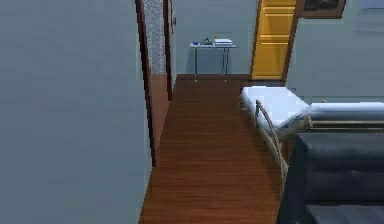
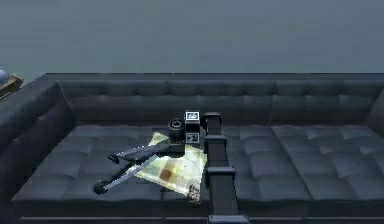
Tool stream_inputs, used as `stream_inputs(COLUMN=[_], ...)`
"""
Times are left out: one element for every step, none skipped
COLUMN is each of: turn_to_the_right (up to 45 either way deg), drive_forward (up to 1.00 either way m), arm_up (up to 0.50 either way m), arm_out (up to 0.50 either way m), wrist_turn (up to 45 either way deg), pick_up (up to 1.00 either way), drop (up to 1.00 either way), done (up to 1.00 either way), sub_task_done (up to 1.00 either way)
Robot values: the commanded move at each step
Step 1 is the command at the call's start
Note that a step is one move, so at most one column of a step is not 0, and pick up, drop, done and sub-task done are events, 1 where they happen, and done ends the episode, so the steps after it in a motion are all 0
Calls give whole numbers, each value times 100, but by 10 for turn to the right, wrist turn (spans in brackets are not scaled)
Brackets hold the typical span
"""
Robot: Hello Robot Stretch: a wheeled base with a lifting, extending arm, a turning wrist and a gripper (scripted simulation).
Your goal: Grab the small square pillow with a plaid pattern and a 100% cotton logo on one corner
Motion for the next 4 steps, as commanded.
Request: stream_inputs(turn_to_the_right=[0, 0, 0, 0], drive_forward=[0, 0, 0, 0], arm_up=[0, 0, 0, 0], arm_out=[0, 0, 0, 0], wrist_turn=[450, 450, 30, 90], pick_up=[0, 0, 0, 0], drop=[0, 0, 0, 0], done=[0, 0, 0, 0], sub_task_done=[0, 0, 0, 0])
